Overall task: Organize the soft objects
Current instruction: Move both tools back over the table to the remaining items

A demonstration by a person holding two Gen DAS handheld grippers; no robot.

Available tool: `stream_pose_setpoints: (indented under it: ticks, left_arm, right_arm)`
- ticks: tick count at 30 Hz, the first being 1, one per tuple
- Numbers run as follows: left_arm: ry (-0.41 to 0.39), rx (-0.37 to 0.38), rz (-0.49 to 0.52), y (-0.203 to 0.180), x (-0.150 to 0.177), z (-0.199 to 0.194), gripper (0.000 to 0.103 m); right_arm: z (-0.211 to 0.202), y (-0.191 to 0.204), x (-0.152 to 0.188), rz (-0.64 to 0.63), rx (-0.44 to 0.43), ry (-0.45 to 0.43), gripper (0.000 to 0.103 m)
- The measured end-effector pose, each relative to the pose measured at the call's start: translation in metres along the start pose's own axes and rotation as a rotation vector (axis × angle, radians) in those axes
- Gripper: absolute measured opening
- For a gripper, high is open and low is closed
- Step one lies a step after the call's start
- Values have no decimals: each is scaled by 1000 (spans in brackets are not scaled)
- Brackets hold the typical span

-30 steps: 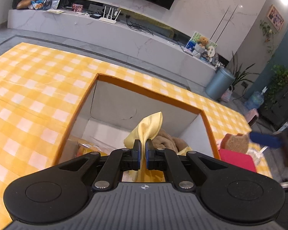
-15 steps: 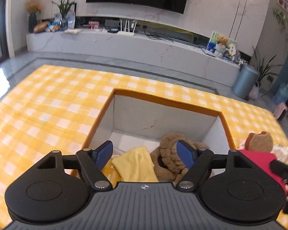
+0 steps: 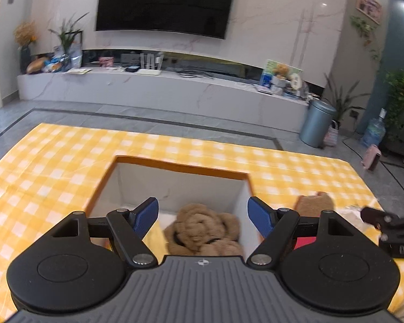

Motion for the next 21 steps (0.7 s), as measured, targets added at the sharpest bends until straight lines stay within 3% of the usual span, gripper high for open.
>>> stream_pose_setpoints:
  ticks: [6, 12, 17, 21]
  left_arm:
    - [0, 60, 61, -29, 10, -9, 89]
    - [-22, 88, 201, -77, 19, -11, 89]
    - [56, 192, 200, -117, 21, 5, 89]
    - [89, 185, 266, -152, 18, 32, 89]
  right_arm:
    - [-2, -48, 19, 76, 52, -25, 96]
    - [20, -120, 65, 349, 152, 10, 96]
    - [59, -150, 119, 489, 95, 75, 96]
    - [89, -155, 145, 533, 1, 119, 96]
Point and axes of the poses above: each gripper's, at about its wrist camera, not at the fingertips, and z roughly the way its jaws point, y to its left, x to its underside, the point moved 2 cm from there along z, roughly the way its jaws point, and after that the axes turned 6 degrees about -z, right-handed, at the moved point
